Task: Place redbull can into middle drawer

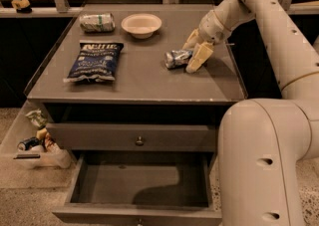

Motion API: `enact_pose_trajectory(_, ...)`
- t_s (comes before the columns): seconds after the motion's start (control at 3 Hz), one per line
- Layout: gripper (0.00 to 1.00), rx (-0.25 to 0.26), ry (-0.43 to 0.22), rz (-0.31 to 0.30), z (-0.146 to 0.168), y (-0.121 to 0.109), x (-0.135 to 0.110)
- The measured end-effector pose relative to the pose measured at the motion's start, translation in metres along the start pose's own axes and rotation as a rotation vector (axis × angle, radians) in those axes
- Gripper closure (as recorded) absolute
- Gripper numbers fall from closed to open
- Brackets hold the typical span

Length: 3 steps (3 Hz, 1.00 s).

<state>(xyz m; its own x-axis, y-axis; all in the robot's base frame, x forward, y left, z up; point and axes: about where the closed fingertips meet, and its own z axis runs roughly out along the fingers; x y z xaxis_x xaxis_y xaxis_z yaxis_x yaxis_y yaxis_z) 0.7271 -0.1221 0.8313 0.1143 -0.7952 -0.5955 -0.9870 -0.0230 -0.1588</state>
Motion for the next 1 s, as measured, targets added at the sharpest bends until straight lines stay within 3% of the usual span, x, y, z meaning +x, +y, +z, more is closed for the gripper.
enact_pose_trajectory(0.33,1.0,0.0,0.0,0.0,-0.002,0.0,-0.002)
enact_pose_trajectory(0.67,1.0,0.041,0.073,-0.038,-0.028,-0.005,-0.036)
enact_pose_trajectory(1.0,1.0,0.115,0.16,-0.072,-0.075,-0.001,-0.076)
